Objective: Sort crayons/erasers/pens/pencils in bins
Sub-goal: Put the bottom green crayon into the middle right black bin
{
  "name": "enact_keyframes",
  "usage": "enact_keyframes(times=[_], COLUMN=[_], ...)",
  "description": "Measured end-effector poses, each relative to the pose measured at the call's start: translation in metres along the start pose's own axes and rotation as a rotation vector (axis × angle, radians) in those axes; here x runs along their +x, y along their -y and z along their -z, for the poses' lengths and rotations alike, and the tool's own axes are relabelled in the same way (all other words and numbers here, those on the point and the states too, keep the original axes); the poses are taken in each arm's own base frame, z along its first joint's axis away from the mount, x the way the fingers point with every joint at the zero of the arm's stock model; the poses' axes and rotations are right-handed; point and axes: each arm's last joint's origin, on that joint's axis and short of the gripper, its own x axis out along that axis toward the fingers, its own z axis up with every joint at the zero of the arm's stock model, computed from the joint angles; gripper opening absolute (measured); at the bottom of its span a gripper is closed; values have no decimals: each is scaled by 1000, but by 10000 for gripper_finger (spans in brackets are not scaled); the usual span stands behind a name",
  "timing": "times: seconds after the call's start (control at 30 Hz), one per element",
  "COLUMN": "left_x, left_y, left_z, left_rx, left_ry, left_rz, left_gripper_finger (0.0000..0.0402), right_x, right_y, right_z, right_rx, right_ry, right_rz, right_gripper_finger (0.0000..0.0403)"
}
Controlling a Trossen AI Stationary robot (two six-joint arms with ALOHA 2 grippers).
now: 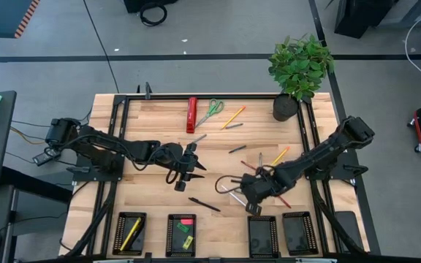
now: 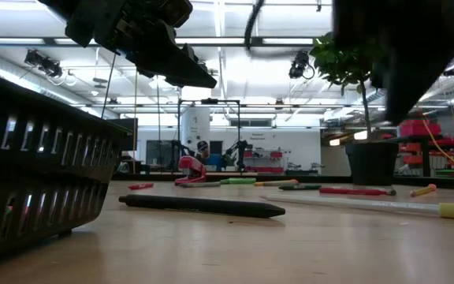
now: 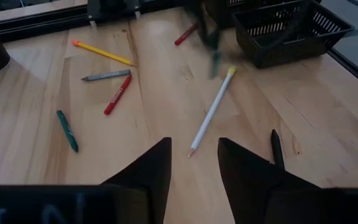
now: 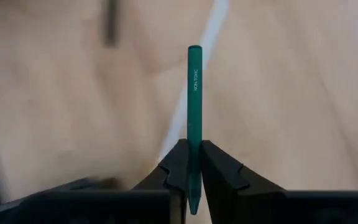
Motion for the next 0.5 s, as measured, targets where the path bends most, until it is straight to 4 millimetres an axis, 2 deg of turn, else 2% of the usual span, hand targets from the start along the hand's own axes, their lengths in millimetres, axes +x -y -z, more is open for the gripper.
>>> enact_keyframes(times=[0.2, 0.33, 0.5], left_x=[0, 0, 0], left_y=[0, 0, 0], left_z=[0, 0, 0], left_rx=[0, 1, 1], left_ry=[0, 1, 1], left_rz=[0, 0, 0], left_gripper_finger=[142, 146, 140], right_x=[-22, -32, -39], right_y=[-35, -55, -70], right_z=[23, 49, 83], right_rx=[141, 257, 398], right_ry=[-49, -82, -129], right_rz=[-68, -114, -132], right_gripper_finger=[42, 42, 42])
